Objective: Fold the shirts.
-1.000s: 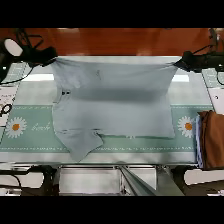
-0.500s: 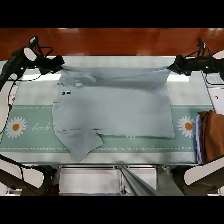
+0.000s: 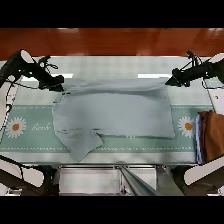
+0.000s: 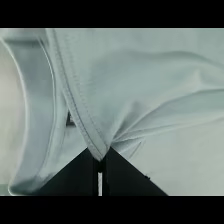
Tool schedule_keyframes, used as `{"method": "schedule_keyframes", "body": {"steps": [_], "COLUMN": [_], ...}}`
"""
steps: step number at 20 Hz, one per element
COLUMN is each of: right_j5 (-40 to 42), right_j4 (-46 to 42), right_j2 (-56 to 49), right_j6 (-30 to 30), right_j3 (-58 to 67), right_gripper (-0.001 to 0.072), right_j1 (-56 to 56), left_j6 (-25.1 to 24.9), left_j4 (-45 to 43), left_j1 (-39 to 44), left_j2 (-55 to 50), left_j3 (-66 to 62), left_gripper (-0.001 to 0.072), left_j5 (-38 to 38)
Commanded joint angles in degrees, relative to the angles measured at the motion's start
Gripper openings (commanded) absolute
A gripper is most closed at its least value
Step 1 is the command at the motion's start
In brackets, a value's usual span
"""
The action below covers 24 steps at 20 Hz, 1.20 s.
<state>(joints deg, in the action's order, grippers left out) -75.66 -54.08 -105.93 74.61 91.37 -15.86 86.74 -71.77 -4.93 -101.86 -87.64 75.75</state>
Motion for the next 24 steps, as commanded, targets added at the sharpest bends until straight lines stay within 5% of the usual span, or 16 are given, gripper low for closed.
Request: {"method": "schedule_keyframes", "body": {"steps": [1, 15, 16, 18, 22, 24], "right_j5": [-3.2, -6.2, -5.3, -5.5, -12.6, -13.3], "right_j4": [-2.5, -4.5, -4.5, -4.3, -4.8, -5.2], "right_j2": [0.0, -0.2, -0.2, -0.1, 5.6, 11.9], "right_j6": [0.6, 1.6, 2.2, 5.6, 7.9, 8.1], "right_j3": [-1.9, -1.9, -1.9, -1.9, -1.8, -4.0], "right_gripper": [0.0023, 0.0024, 0.0079, 0.0413, 0.0410, 0.0410], "right_j1": [0.0, -1.0, -0.4, 0.0, -4.3, -7.3], "left_j6": [-2.3, -3.5, -3.1, -2.6, 1.3, 2.5], "left_j4": [0.9, 2.0, 2.0, 1.7, -3.1, -2.3], "left_j1": [-0.2, -1.4, -1.0, -0.9, -4.6, -7.0], "left_j2": [0.0, 0.0, 0.0, 0.2, 4.0, 10.7], "left_j3": [2.8, 2.8, 2.8, 2.7, 3.0, 6.7], "left_gripper": [0.0034, 0.0037, 0.0082, 0.0499, 0.0507, 0.0507], "left_j5": [4.3, 6.1, 6.2, 7.9, 17.2, 15.3]}}
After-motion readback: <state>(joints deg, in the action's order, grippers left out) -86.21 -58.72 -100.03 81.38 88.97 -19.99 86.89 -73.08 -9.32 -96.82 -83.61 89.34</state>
